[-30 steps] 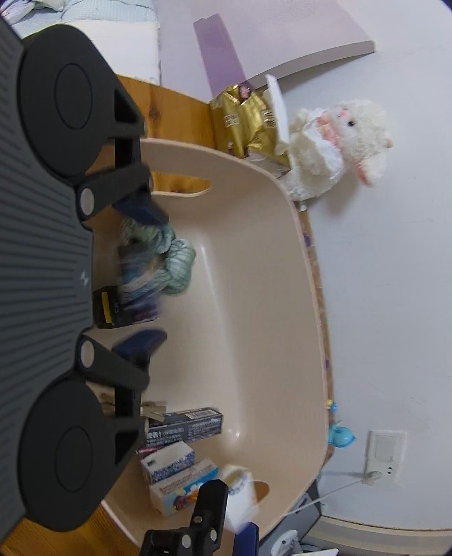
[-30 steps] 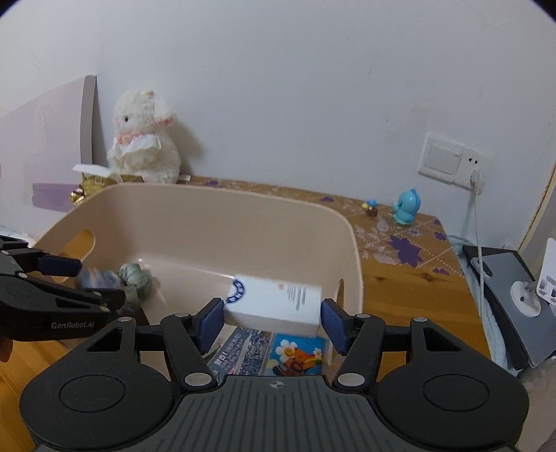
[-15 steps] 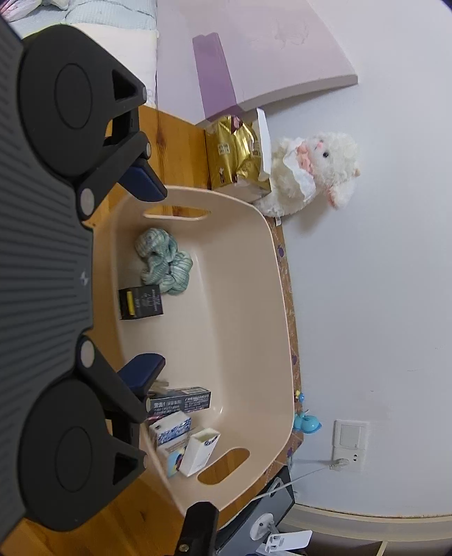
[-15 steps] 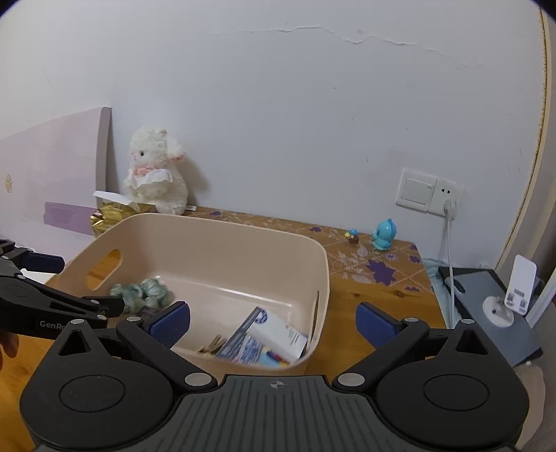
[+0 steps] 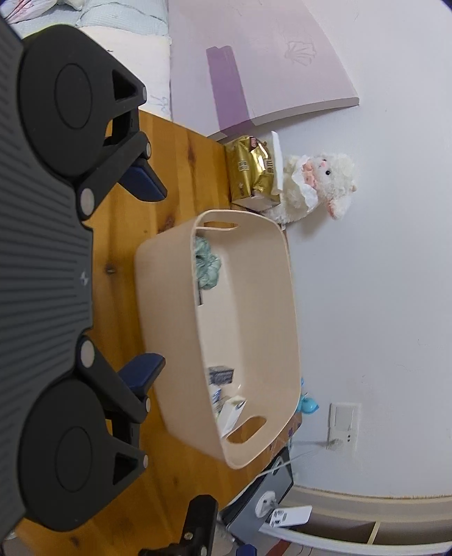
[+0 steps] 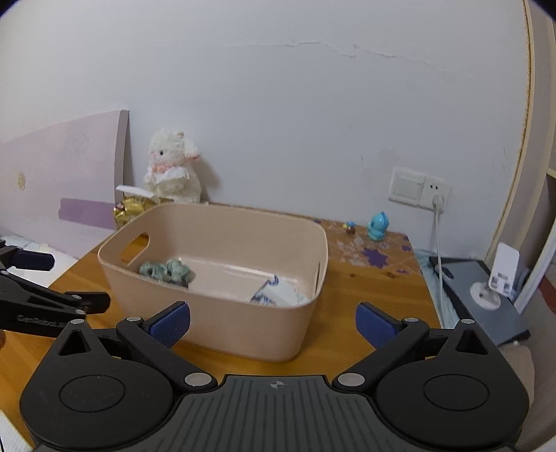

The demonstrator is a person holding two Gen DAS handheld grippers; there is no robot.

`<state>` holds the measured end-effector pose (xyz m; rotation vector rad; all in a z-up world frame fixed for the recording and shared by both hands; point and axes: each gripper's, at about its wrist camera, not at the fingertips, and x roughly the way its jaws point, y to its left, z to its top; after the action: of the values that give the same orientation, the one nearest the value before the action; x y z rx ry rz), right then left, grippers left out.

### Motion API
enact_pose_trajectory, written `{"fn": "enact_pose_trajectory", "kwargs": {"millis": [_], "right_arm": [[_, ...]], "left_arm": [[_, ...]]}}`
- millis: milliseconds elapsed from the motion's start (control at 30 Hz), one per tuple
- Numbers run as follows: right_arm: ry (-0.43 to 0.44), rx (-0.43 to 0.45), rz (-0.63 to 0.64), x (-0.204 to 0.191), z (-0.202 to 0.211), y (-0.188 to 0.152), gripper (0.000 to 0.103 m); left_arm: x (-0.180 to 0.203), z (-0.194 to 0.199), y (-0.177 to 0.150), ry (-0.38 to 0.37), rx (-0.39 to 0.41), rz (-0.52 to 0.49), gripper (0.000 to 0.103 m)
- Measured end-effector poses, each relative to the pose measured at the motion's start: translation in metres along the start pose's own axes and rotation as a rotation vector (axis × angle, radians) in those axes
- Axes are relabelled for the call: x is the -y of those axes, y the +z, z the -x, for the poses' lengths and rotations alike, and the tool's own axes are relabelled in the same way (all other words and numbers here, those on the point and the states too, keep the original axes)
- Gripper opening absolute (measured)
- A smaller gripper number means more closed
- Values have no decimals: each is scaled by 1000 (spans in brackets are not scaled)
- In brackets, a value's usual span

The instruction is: Organize objects

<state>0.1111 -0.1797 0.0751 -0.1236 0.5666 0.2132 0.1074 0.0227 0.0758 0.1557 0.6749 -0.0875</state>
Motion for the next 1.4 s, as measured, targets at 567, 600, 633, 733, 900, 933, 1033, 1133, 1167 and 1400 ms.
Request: {"fn": "enact_pose_trajectory", "kwargs": {"millis": [567, 600, 633, 733, 900, 933, 1033, 1133, 1167, 1400], "right_arm": [[27, 7, -41, 0, 78, -33, 103], [28, 9, -41, 0, 81, -35, 103], [31, 10, -41, -1, 84, -37, 103], [39, 4, -39, -2, 90, -43, 103], [41, -3, -40, -5, 100, -52, 103], [42, -2, -42, -5, 103, -54, 103], [38, -4, -49, -3, 110, -60, 103], [27, -5, -47, -1, 116, -64, 103], [23, -4, -46, -1, 118, -65, 103], [-1, 13, -46, 0, 131, -66, 103]], "left_arm": [[8, 76, -42, -10, 53, 23, 95], [10, 80, -44, -9, 56, 18, 95], [11, 82, -46, -7, 58, 15, 95], [14, 89, -52, -10, 61, 22, 95], [16, 98, -63, -21, 64, 38, 95], [16, 100, -65, -23, 64, 39, 95], [17, 104, -70, -28, 64, 43, 95], [18, 108, -73, -33, 67, 43, 95], [18, 109, -74, -33, 68, 41, 95], [18, 120, -76, -36, 84, 32, 95]]}}
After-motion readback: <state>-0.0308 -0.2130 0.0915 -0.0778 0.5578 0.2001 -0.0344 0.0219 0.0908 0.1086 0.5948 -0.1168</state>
